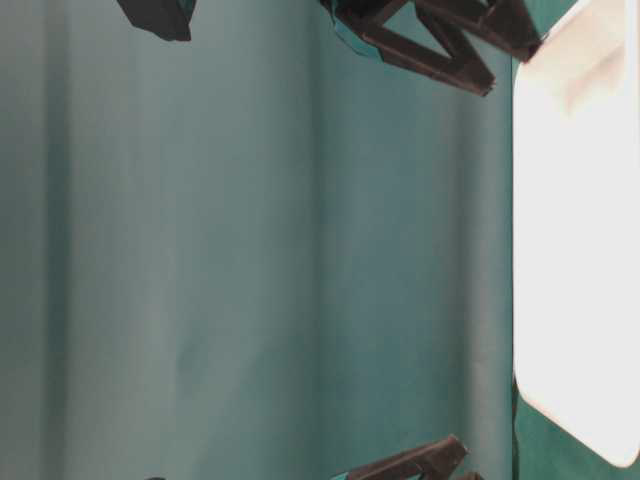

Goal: Put the tape alternately from left to right into the white case.
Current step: 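Move the right gripper over the teal tape roll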

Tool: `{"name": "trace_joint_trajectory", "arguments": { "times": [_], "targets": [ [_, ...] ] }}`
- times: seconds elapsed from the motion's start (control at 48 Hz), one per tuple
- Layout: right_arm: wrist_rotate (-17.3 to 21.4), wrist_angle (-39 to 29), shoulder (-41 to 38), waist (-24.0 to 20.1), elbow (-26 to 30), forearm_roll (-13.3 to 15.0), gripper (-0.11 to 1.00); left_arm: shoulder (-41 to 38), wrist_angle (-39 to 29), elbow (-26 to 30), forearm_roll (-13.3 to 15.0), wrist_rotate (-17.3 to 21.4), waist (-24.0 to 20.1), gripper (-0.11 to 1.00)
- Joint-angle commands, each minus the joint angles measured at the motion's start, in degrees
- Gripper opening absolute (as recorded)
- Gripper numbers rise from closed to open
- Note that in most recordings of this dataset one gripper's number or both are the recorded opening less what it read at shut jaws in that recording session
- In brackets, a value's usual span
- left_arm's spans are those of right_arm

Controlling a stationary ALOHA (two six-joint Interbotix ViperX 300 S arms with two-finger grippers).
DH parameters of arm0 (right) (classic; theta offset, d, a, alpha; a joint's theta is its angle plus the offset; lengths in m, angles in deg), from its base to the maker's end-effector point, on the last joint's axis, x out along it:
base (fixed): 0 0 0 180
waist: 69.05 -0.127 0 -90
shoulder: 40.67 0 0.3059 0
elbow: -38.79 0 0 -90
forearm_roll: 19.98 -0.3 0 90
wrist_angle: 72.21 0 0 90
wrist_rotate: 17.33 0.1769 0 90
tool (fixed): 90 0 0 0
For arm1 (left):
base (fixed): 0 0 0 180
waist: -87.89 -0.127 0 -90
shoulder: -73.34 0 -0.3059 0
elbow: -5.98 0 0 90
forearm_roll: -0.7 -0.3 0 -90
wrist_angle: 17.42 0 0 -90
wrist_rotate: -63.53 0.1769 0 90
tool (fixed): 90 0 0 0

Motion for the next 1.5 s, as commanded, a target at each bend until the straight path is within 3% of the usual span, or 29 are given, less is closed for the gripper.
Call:
{"name": "trace_joint_trajectory", "arguments": {
  "times": [0.0,0.396,0.918,1.126,1.481],
  "targets": [
    [0.18,-0.44,0.62,-0.97,0.53,0.0,0.85,0.44,0.26,0.53,0.0,-0.09,-0.09,0.75],
    [4.75,-3.25,2.46,-5.89,-0.79,0.09,0.84,0.44,0.26,0.44,0.0,-0.09,-0.09,0.75],
    [5.36,-2.46,1.05,-15.21,-0.7,-0.09,0.77,0.44,0.26,0.26,0.09,-0.09,-0.09,0.75],
    [8.96,-2.29,-0.88,-16.61,-0.18,0.09,0.74,0.44,0.26,0.26,0.09,-0.09,-0.09,0.75],
    [10.28,-2.64,-6.86,-16.96,2.2,0.09,0.73,0.44,0.53,-0.26,0.0,-0.09,-0.09,0.75]
  ]
}}
